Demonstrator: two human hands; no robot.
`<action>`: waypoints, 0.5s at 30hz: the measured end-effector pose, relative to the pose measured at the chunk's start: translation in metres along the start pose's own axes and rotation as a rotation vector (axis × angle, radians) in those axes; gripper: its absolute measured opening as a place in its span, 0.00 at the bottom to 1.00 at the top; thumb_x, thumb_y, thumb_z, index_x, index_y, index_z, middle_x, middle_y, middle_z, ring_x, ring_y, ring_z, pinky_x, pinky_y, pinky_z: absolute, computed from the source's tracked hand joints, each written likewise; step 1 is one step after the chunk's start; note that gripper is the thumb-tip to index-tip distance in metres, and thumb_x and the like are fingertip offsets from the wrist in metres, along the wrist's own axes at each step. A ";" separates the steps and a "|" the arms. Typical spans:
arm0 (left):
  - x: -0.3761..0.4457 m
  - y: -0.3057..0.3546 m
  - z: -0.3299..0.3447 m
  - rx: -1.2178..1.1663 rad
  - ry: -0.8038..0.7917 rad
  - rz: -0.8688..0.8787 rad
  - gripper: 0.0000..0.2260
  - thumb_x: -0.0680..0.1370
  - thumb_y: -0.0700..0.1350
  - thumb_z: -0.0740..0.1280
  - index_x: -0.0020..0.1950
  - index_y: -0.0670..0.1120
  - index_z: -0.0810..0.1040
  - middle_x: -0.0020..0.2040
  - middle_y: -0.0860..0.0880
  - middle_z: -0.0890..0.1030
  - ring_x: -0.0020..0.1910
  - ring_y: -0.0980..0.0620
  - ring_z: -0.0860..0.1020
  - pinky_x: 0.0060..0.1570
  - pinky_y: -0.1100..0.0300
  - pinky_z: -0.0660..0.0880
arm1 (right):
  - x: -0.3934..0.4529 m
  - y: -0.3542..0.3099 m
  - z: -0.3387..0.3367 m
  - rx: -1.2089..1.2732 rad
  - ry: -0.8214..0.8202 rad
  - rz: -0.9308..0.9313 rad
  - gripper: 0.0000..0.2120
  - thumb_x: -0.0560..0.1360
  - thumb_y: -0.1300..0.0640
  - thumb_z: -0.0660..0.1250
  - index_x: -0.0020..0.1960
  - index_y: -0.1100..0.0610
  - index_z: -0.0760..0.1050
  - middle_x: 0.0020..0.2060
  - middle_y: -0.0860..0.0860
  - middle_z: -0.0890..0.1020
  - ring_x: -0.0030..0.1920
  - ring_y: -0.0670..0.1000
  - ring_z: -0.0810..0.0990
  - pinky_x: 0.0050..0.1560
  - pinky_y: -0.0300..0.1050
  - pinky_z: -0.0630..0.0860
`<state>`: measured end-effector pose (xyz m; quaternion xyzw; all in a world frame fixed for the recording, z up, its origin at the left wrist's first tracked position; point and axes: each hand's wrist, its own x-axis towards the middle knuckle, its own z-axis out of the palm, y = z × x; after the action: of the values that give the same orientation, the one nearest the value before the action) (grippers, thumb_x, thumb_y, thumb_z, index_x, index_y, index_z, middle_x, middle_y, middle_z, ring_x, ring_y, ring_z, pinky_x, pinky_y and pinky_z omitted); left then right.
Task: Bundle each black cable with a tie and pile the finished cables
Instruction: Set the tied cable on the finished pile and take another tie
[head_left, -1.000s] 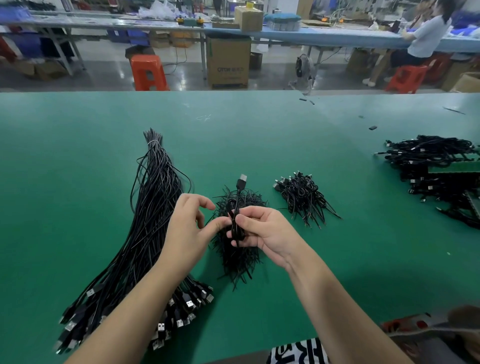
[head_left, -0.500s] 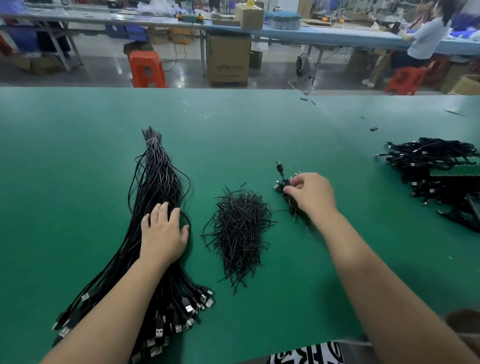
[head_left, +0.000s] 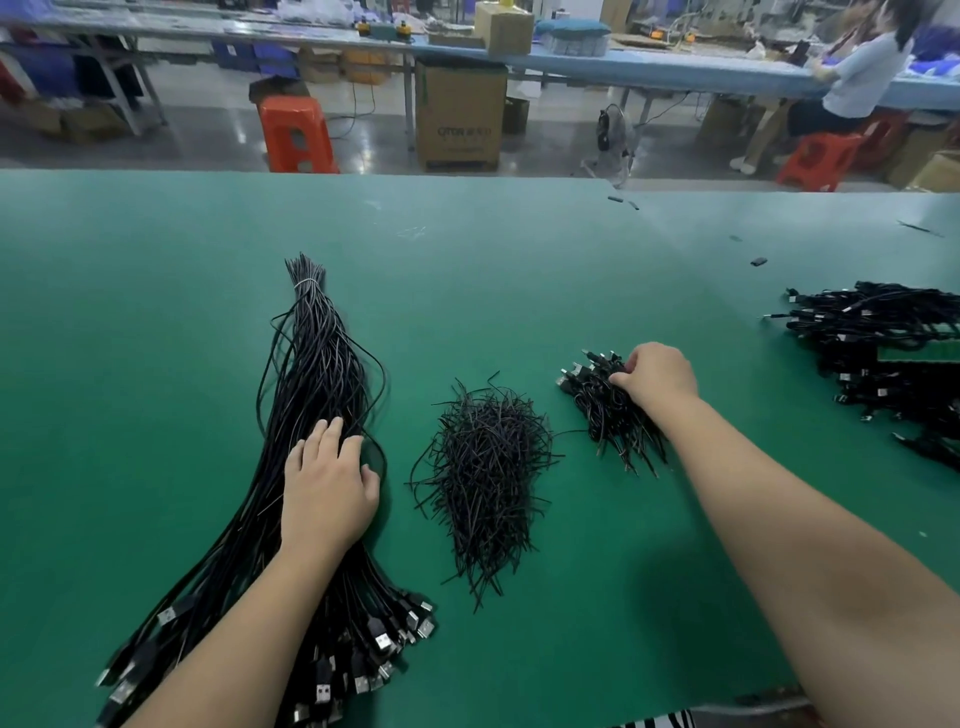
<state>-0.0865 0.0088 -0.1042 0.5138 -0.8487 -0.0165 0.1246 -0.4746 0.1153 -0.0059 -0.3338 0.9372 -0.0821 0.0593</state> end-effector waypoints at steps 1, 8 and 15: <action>0.000 -0.001 0.000 -0.016 0.007 -0.002 0.18 0.77 0.46 0.67 0.66 0.44 0.78 0.74 0.41 0.72 0.76 0.43 0.65 0.74 0.43 0.62 | 0.000 0.000 0.002 -0.017 0.003 -0.007 0.18 0.77 0.47 0.72 0.51 0.64 0.82 0.47 0.58 0.85 0.48 0.58 0.83 0.45 0.47 0.77; 0.000 -0.002 -0.001 -0.092 0.014 -0.032 0.17 0.78 0.47 0.66 0.67 0.44 0.78 0.75 0.44 0.71 0.77 0.47 0.64 0.75 0.46 0.60 | -0.025 -0.036 -0.010 -0.128 0.277 -0.268 0.14 0.81 0.50 0.64 0.59 0.58 0.80 0.54 0.57 0.80 0.54 0.58 0.77 0.54 0.50 0.73; 0.004 -0.007 -0.005 -0.312 0.058 -0.076 0.14 0.79 0.40 0.65 0.64 0.43 0.80 0.72 0.45 0.74 0.75 0.48 0.66 0.74 0.48 0.62 | -0.151 -0.135 -0.006 0.147 -0.249 -0.788 0.10 0.81 0.49 0.64 0.56 0.50 0.82 0.49 0.45 0.85 0.46 0.46 0.82 0.52 0.49 0.82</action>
<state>-0.0807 0.0028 -0.0998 0.5203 -0.8117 -0.1382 0.2267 -0.2759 0.1087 0.0349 -0.6692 0.7150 -0.1242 0.1597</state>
